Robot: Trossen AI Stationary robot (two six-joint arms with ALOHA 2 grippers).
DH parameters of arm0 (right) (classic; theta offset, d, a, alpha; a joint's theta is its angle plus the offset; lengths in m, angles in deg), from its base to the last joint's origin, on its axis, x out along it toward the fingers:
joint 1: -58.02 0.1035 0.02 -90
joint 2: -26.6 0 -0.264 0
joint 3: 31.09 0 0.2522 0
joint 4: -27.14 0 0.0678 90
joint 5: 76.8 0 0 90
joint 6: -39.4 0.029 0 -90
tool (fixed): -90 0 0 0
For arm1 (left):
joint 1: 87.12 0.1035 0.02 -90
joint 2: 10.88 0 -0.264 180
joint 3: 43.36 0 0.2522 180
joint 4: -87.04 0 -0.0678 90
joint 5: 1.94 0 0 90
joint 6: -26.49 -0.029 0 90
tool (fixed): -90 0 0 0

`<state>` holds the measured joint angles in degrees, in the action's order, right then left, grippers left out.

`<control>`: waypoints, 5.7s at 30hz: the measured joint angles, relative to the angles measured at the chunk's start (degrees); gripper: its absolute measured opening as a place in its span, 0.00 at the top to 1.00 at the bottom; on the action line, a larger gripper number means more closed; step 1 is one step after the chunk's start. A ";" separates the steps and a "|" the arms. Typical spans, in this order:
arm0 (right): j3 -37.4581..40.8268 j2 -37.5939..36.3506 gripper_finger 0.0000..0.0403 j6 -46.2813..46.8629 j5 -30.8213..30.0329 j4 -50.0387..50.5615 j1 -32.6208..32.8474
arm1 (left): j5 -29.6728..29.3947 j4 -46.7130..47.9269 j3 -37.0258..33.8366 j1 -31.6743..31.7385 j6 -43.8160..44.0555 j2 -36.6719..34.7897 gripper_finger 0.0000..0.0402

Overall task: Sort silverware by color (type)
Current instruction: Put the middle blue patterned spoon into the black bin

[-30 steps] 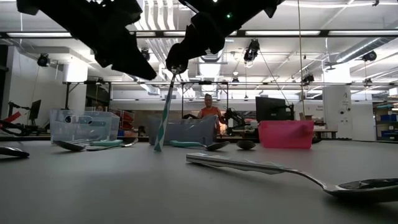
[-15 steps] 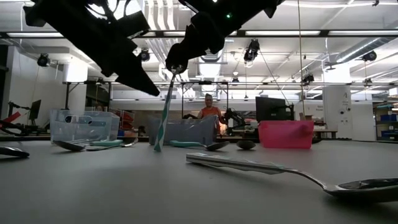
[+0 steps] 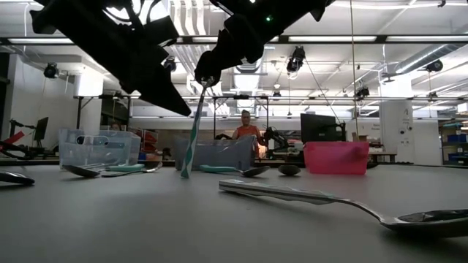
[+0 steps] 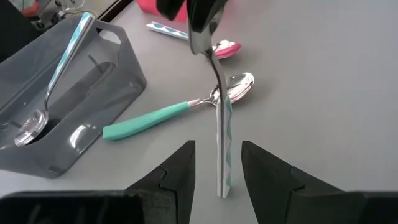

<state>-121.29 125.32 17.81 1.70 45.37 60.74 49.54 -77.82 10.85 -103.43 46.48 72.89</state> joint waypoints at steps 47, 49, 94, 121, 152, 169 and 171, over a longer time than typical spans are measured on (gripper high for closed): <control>0.17 -0.13 0.97 5.62 -0.07 0.75 -0.39 | 1.24 -15.44 -11.79 -8.35 -4.17 -14.12 0.70; 0.17 -0.13 0.97 5.70 -0.07 0.76 -0.37 | -1.16 -15.15 -11.11 -8.37 -4.00 -13.61 0.66; 0.15 -0.02 0.96 7.27 -0.63 -1.09 -0.37 | -0.80 -29.55 -9.44 2.76 -10.16 7.00 0.95; 0.88 -12.31 0.54 14.77 -5.80 -6.97 2.65 | -20.80 -35.44 -9.27 2.45 -9.20 2.97 0.96; -2.47 8.09 0.84 24.66 -31.67 -29.31 4.54 | -22.45 -36.51 -8.41 0.23 -13.52 -1.49 0.95; -2.51 5.43 0.98 20.79 -29.46 -23.73 4.48 | -22.43 -36.40 -7.43 -0.15 -13.46 -1.42 0.85; -2.51 4.56 0.98 20.17 -29.30 -22.03 4.46 | -22.40 -36.39 -7.43 -0.18 -13.55 -1.42 0.82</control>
<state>-123.80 129.88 37.99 -27.61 23.34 65.20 27.14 -114.20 3.42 -103.61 32.93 71.47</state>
